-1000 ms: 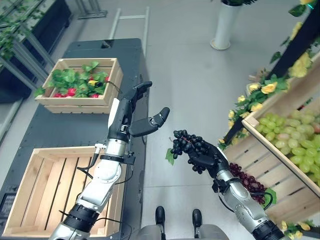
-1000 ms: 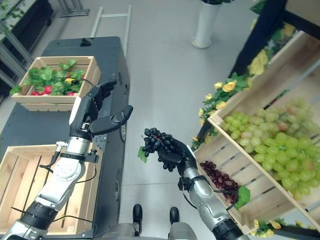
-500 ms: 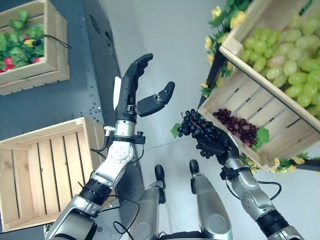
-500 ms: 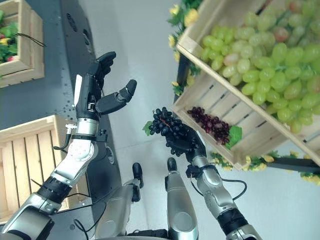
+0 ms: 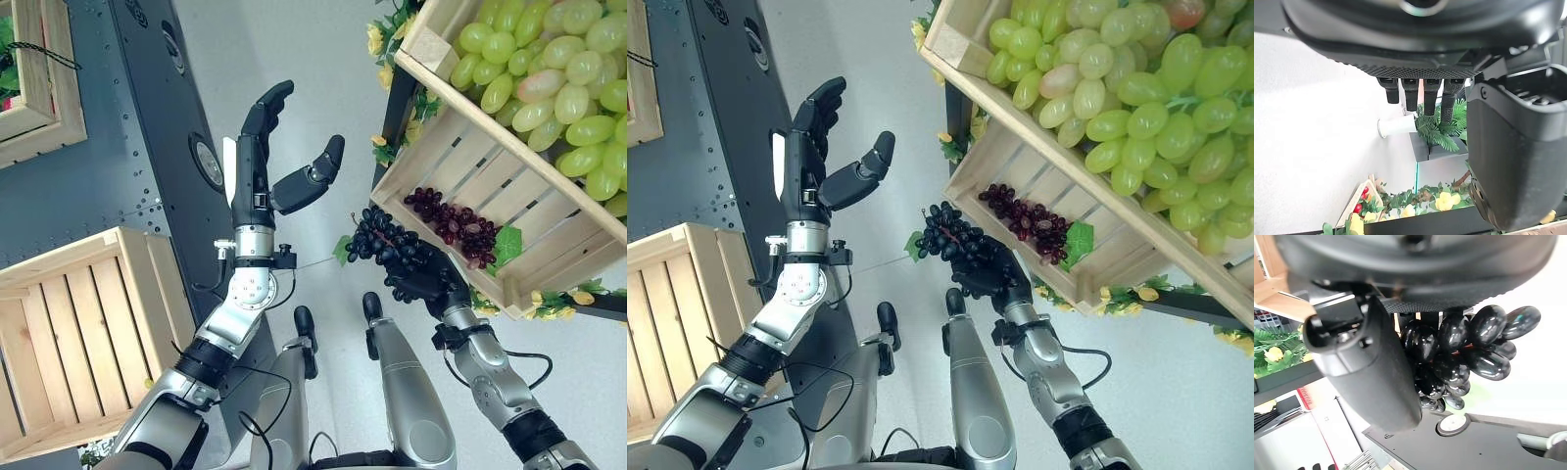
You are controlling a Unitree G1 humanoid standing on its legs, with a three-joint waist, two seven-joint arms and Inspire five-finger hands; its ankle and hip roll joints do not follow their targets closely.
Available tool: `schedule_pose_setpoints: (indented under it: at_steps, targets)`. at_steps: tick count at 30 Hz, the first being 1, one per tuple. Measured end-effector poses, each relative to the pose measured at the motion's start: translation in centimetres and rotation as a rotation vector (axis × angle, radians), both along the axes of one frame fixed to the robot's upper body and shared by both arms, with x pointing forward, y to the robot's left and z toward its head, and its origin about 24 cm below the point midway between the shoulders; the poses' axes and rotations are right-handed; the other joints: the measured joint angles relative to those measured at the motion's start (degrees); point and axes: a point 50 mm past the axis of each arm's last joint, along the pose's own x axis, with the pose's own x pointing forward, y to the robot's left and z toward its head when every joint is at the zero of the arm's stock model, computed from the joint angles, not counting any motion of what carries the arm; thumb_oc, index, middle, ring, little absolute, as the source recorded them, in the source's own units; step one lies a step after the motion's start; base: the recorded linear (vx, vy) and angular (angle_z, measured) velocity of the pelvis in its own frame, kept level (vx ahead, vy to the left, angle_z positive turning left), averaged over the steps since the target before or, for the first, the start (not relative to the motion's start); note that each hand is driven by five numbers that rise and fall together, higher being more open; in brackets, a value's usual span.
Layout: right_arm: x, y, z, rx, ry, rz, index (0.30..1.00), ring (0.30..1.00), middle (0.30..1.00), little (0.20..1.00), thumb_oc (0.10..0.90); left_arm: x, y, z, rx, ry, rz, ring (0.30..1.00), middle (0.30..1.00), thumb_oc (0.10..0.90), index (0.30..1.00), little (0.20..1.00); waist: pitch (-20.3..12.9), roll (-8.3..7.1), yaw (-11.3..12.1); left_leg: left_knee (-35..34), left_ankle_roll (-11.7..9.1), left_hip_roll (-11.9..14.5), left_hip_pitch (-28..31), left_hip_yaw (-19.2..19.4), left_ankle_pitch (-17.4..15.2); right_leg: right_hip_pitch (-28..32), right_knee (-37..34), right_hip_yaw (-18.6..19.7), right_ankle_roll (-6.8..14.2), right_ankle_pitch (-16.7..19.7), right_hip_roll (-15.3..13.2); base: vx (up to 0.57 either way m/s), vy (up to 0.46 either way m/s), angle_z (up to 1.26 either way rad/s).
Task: Pick up the fruits from the basket on one side to the basket on the other side
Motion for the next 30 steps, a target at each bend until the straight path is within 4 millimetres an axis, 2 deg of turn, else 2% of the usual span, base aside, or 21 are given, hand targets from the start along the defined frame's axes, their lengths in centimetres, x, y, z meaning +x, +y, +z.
schedule_pose_setpoints:
  at_steps: [7,14,19,25,30]
  targets:
    - [1.2,-0.8,1.8,0.122,-0.069,-0.113,0.3,0.3,0.3,0.3,0.4,0.1,0.1,-0.1,-0.008,0.003,0.013,0.9,0.9,0.8,0.9,0.9,0.0,-0.01,-0.02,1.7,-0.01,0.1,-2.09,-0.7,-0.57,-1.77,1.42,-0.46,0.09,-0.73,0.0,0.06,-0.032,0.03]
    - [2.6,-3.5,4.1,0.321,-0.138,-0.349,0.3,0.3,0.3,0.3,0.4,0.2,0.3,0.0,-0.024,-0.001,0.036,0.9,0.9,0.8,0.9,0.9,0.0,-0.01,0.21,1.86,-0.18,0.07,-3.73,-0.82,-0.47,-3.35,1.59,-0.72,-0.3,-0.55,-0.11,0.02,-0.015,0.01]
    - [3.7,-4.9,5.6,0.447,-0.166,-0.476,0.3,0.3,0.3,0.3,0.4,1.0,0.6,0.0,-0.01,0.011,0.063,0.9,0.9,0.8,0.9,0.9,0.0,-0.01,0.47,2.56,-0.17,0.08,-4.17,-0.93,-0.68,-3.4,2.2,-1.08,-0.34,-0.53,-0.16,0.0,-0.005,0.02]
    - [3.5,-5.7,5.6,0.511,-0.159,-0.571,0.3,0.3,0.3,0.3,0.4,1.0,0.9,0.2,0.001,0.009,0.07,0.9,0.9,0.8,0.9,0.9,0.0,-0.01,1.04,3.4,-0.07,0.09,-4.28,-0.95,-0.77,-3.38,2.49,-1.16,-0.01,-0.71,-0.22,0.01,-0.007,0.01]
    - [3.0,-7.6,3.7,0.509,-0.065,-0.776,0.3,0.3,0.3,0.3,0.4,1.0,1.1,0.2,0.009,0.009,0.074,0.9,0.9,0.8,0.9,0.9,0.04,-0.11,1.49,3.57,0.12,0.08,-4.4,-1.09,-0.85,-3.34,2.54,-1.25,0.19,-0.62,-0.25,0.0,-0.012,0.01]
